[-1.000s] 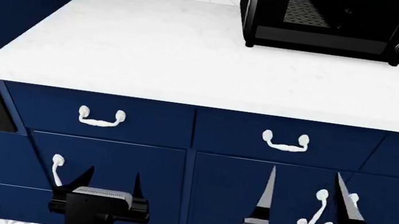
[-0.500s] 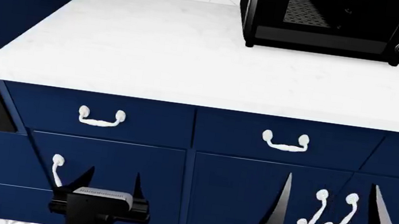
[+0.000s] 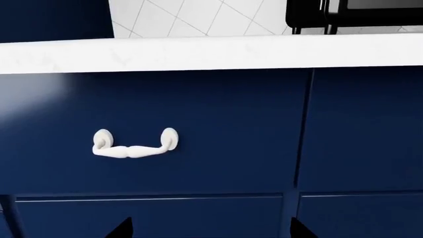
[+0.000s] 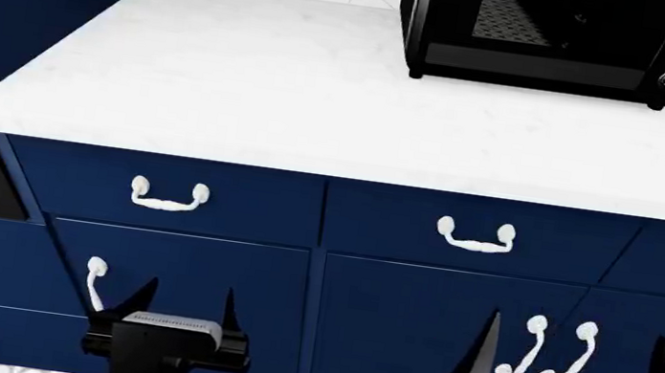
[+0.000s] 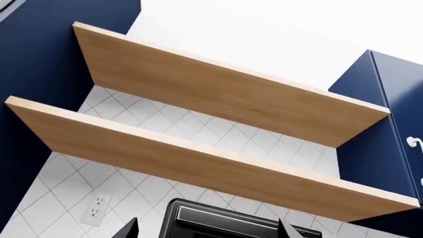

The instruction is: Open the oven door

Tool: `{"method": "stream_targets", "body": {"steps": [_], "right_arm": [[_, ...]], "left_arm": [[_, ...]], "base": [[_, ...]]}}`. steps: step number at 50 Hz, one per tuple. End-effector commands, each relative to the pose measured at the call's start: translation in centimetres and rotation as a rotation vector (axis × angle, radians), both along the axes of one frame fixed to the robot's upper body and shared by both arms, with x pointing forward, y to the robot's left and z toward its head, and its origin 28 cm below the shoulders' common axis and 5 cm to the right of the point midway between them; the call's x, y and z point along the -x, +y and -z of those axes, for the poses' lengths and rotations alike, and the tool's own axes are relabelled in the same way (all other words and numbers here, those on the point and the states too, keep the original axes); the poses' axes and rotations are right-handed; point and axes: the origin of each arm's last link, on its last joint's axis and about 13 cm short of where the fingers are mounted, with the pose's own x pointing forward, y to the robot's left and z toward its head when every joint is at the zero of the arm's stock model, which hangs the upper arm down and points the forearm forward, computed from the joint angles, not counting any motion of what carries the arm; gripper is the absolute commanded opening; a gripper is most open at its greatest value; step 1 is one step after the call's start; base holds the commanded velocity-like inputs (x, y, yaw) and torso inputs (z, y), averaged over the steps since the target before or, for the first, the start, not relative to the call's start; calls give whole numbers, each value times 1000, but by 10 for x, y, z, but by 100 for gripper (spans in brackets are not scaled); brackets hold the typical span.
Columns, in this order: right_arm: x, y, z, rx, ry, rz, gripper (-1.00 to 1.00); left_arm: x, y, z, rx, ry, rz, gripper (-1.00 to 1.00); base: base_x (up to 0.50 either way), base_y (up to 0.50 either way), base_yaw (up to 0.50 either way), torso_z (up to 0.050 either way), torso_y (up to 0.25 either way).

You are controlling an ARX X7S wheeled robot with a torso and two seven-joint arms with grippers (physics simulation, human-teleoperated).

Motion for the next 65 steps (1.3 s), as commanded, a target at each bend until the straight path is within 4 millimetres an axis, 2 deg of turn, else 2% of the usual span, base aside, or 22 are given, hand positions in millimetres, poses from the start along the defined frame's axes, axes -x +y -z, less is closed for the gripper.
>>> {"method": "stream_targets", "body": {"steps": [1, 43, 65], "right_arm": [[-1, 0, 0, -7, 5, -1, 100], [-3, 0, 1, -10, -12, -23, 100], [-1, 0, 0, -14, -20, -30, 100]], "left_arm": [[-1, 0, 0, -1, 1, 1, 100], [0, 0, 0, -3, -1, -3, 100], [0, 1, -1, -2, -2, -5, 100]], "base": [[0, 0, 0, 0, 0], [0, 0, 0, 0, 0], [0, 0, 376, 0, 0]]}}
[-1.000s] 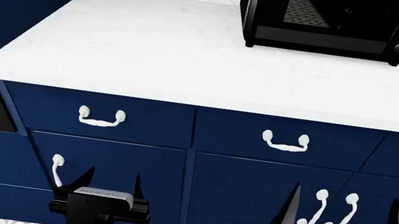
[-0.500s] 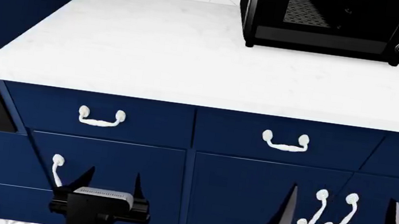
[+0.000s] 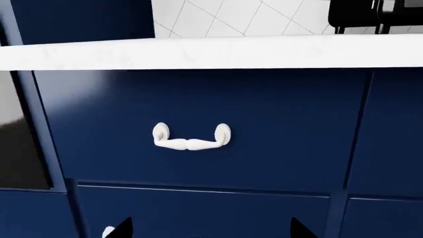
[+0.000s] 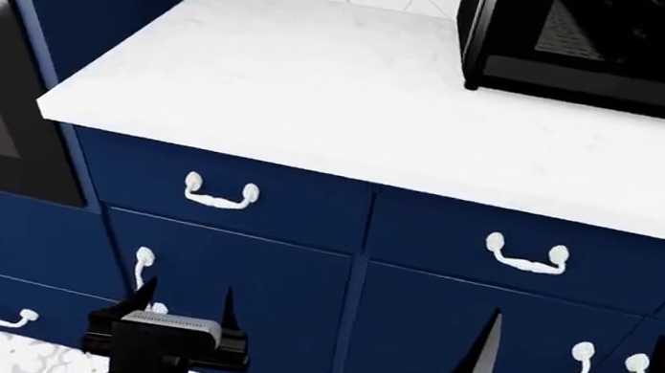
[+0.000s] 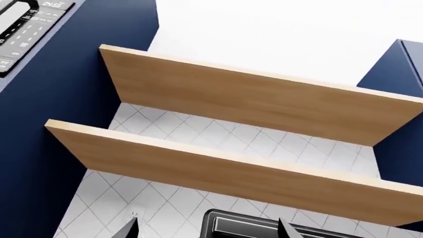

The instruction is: Open the oven door

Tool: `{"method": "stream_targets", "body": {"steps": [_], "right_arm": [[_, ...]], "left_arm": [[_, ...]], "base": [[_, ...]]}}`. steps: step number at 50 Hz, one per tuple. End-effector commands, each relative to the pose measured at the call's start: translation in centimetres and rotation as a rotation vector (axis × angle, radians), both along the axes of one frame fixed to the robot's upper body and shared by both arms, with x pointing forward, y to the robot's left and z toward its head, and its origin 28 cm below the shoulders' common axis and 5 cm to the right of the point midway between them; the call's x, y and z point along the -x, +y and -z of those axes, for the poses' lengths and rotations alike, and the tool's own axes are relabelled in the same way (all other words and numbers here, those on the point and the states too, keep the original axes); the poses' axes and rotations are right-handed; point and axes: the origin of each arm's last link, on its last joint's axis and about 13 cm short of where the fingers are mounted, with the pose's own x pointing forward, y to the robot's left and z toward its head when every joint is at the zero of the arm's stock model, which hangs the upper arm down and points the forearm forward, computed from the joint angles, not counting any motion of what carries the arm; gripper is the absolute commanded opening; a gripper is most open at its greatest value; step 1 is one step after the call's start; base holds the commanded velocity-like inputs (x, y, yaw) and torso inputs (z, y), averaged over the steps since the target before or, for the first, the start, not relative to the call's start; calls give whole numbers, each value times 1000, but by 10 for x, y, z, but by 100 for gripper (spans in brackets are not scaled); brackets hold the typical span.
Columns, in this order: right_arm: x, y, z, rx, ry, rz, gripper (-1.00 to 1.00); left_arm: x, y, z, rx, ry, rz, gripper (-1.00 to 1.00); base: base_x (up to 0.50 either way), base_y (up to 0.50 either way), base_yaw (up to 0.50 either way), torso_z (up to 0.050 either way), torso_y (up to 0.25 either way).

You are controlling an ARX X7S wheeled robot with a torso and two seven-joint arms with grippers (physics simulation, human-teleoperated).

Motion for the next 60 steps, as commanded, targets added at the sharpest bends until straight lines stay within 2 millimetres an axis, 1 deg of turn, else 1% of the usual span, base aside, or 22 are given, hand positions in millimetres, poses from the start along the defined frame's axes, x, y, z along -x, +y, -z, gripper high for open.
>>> {"method": "stream_targets", "body": {"steps": [1, 60], "right_arm": [[1, 0, 0, -3, -3, -4, 100], [1, 0, 0, -2, -3, -16, 100]], "left_arm": [[0, 0, 0, 0, 0, -1, 100], [1, 1, 0, -1, -1, -5, 100]], "base": [[0, 0, 391, 0, 0], [0, 0, 386, 0, 0]]}}
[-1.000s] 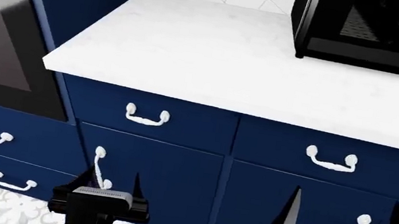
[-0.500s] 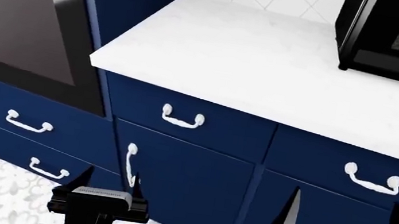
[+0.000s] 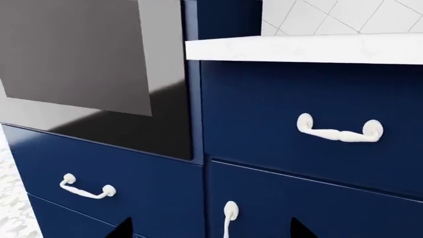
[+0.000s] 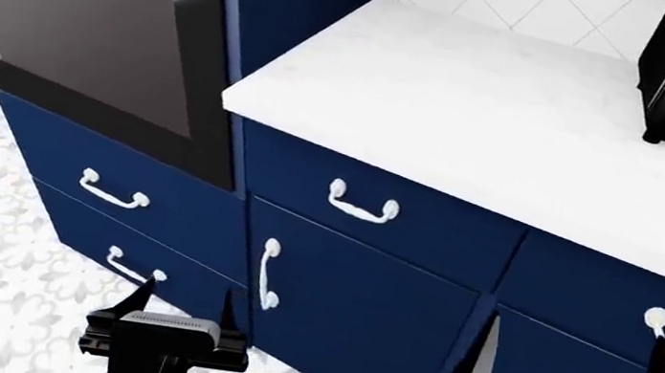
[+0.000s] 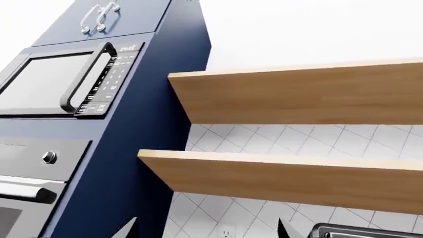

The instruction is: Open the oven door

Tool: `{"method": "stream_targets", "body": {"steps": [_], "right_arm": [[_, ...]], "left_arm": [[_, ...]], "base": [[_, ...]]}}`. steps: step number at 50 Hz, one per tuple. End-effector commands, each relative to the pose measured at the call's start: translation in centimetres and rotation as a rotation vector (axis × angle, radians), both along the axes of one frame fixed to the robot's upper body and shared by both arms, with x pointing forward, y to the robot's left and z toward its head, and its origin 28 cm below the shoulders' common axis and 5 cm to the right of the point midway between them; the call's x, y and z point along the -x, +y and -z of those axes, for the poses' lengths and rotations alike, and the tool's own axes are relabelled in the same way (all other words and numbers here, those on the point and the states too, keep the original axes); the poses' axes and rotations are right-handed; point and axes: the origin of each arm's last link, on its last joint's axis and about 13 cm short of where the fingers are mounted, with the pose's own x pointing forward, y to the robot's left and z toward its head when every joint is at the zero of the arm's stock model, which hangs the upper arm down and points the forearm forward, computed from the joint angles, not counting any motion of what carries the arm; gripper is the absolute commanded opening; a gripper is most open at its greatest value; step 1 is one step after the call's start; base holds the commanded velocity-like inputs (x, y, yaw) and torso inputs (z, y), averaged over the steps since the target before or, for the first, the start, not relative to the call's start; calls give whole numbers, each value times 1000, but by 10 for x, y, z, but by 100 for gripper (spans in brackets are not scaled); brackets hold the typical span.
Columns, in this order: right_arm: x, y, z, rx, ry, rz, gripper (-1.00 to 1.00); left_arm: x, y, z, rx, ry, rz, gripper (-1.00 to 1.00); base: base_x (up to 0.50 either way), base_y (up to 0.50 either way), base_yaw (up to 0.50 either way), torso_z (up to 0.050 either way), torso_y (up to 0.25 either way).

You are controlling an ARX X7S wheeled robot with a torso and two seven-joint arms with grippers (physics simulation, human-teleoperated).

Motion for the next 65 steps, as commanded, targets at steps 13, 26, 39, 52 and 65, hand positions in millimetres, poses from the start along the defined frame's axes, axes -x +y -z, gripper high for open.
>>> {"method": "stream_targets", "body": {"steps": [13, 26, 39, 52, 65], "right_arm": [[0, 0, 0, -1, -2, -2, 100], [1, 0, -1, -2, -4, -1, 100], [1, 0, -1, -3, -5, -4, 100], [1, 0, -1, -5, -7, -6, 100], [1, 0, -1, -7, -8, -8, 100]], "left_arm": [[0, 0, 0, 0, 0, -1, 100], [0, 0, -1, -2, -2, -2, 100], [0, 0, 0, 0, -1, -2, 100], [0, 0, 0, 0, -1, -3, 100], [0, 0, -1, -1, 0, -2, 100]], "base": [[0, 0, 390, 0, 0], [0, 0, 395, 0, 0], [0, 0, 398, 0, 0], [0, 0, 399, 0, 0], [0, 0, 399, 0, 0]]}}
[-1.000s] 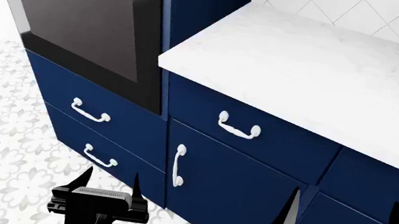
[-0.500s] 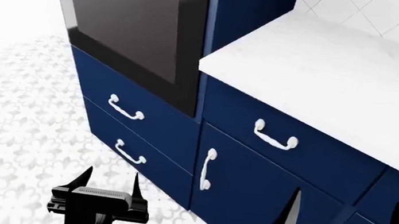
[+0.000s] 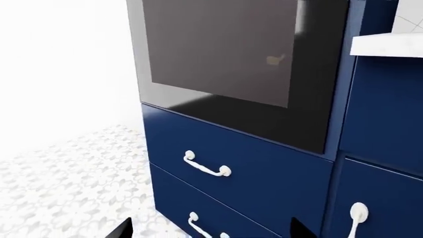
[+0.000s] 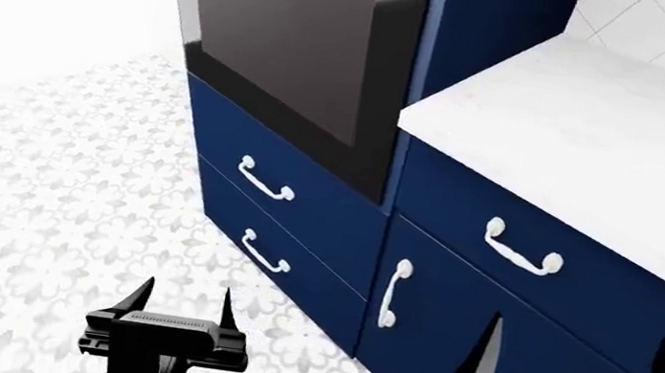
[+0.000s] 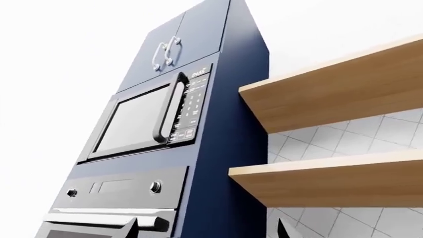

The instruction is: Open the oven door

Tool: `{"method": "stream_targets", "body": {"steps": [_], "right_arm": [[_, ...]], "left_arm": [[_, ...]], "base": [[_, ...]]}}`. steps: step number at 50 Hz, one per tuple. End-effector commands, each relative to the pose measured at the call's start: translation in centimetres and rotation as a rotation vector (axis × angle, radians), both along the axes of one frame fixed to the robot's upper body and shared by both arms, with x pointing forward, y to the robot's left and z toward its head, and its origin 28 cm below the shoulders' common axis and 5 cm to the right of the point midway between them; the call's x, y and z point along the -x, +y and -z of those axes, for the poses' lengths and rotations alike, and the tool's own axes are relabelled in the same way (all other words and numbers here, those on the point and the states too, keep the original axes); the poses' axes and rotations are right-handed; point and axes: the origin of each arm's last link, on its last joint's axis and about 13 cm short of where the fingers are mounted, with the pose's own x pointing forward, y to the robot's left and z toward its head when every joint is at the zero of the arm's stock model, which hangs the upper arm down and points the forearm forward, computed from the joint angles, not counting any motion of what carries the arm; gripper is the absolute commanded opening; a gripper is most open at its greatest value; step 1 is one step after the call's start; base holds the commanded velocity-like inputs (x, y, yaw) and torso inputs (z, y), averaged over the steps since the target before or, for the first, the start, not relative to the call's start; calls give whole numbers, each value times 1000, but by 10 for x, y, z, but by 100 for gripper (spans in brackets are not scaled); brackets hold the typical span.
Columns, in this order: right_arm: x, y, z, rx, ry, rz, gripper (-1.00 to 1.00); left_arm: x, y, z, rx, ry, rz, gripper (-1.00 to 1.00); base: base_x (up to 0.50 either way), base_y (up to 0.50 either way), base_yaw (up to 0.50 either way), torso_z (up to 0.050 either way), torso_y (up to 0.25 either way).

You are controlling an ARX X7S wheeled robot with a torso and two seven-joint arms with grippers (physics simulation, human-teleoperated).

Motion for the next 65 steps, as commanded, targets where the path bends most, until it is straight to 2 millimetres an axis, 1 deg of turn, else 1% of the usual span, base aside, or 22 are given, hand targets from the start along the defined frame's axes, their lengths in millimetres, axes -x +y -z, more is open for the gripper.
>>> {"method": "stream_targets", "body": {"steps": [1, 61, 65], "right_arm": [[0, 0, 0, -2, -1, -2, 100], [0, 0, 0, 2, -3, -3, 100], [0, 0, 0, 15, 0, -11, 100]], "left_arm": [[0, 0, 0, -1, 0, 0, 100], [-1, 0, 0, -1, 3, -2, 100], [-1, 0, 0, -2, 3, -1, 100]], "base": [[0, 0, 395, 0, 0], [0, 0, 399, 0, 0], [-170, 104, 0, 0, 0]]}}
